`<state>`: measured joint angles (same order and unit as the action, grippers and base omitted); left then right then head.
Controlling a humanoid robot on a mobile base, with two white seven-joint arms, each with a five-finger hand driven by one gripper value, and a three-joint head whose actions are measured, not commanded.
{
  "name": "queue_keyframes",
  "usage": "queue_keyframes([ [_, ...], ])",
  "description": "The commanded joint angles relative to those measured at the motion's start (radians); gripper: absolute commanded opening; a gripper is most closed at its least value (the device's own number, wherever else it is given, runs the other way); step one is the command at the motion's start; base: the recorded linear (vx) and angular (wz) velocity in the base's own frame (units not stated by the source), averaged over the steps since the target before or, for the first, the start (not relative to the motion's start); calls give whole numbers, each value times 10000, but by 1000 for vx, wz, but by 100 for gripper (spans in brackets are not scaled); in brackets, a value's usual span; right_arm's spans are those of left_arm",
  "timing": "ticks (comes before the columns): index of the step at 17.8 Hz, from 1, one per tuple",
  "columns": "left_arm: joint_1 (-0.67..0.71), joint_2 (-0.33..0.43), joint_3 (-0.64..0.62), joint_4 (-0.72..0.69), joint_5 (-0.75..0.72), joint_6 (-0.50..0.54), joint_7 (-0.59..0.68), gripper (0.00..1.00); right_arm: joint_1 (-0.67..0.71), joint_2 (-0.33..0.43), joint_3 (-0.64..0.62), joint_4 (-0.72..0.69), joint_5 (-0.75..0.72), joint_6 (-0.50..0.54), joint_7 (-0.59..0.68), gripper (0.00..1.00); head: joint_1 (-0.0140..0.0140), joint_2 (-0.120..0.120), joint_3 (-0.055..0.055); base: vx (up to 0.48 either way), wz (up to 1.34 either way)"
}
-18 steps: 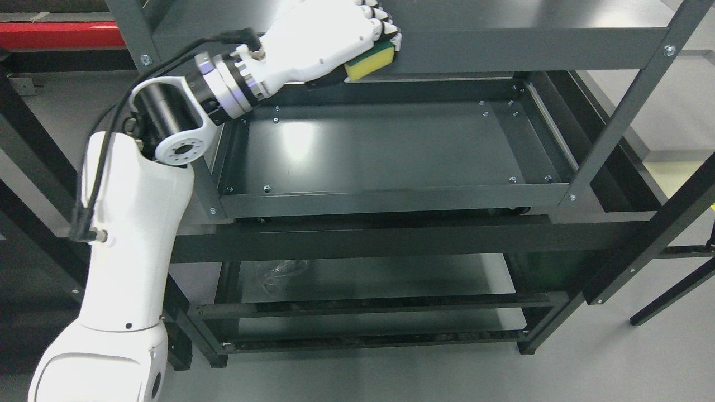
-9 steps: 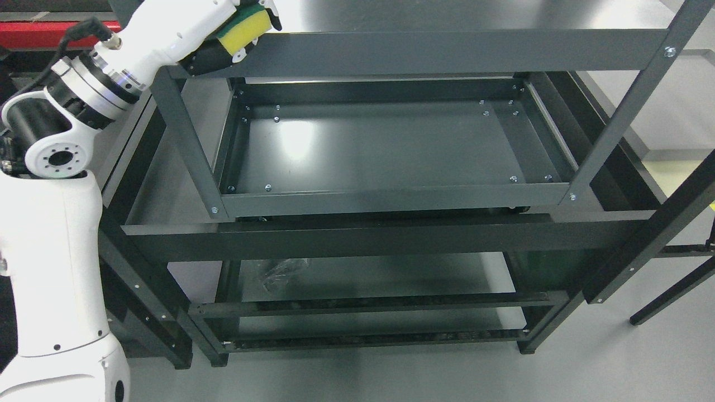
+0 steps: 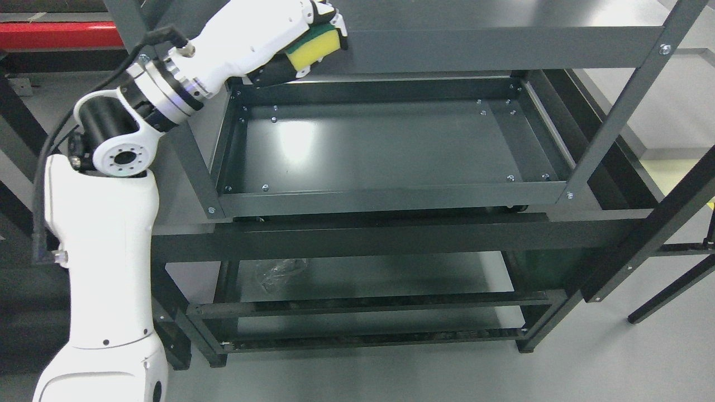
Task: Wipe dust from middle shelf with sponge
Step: 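Sweep the sponge back across the shelf away from the robot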
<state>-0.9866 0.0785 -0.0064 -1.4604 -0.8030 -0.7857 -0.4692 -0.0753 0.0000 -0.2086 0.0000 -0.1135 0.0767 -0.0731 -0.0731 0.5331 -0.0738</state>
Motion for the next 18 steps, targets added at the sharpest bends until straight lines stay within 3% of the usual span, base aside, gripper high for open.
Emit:
queue_keyframes([
  [1,-1236,-610,-4576,32,-1387,3,2017,0,16,-175,0,-175,0,0,-5,100,0,0,0,0,0],
  [3,-1789,-610,-6216,32,-1420,3,2922,0,1,-175,0,-175,0,0,-5,100,0,0,0,0,0],
  [5,-2159,-610,-7874,306,-1420,703,3782,0,1,-175,0,-175,0,0,-5,100,0,0,0,0,0],
  [8,-2160,-610,-9213,1088,-1435,1168,4230,0,1,-175,0,-175,0,0,-5,100,0,0,0,0,0],
  [13,-2068,-610,-9156,1934,-993,1537,5028,0,16,-175,0,-175,0,0,-5,100,0,0,0,0,0],
  [18,-446,-610,-8680,1903,2700,2257,5121,0,1,-175,0,-175,0,0,-5,100,0,0,0,0,0],
])
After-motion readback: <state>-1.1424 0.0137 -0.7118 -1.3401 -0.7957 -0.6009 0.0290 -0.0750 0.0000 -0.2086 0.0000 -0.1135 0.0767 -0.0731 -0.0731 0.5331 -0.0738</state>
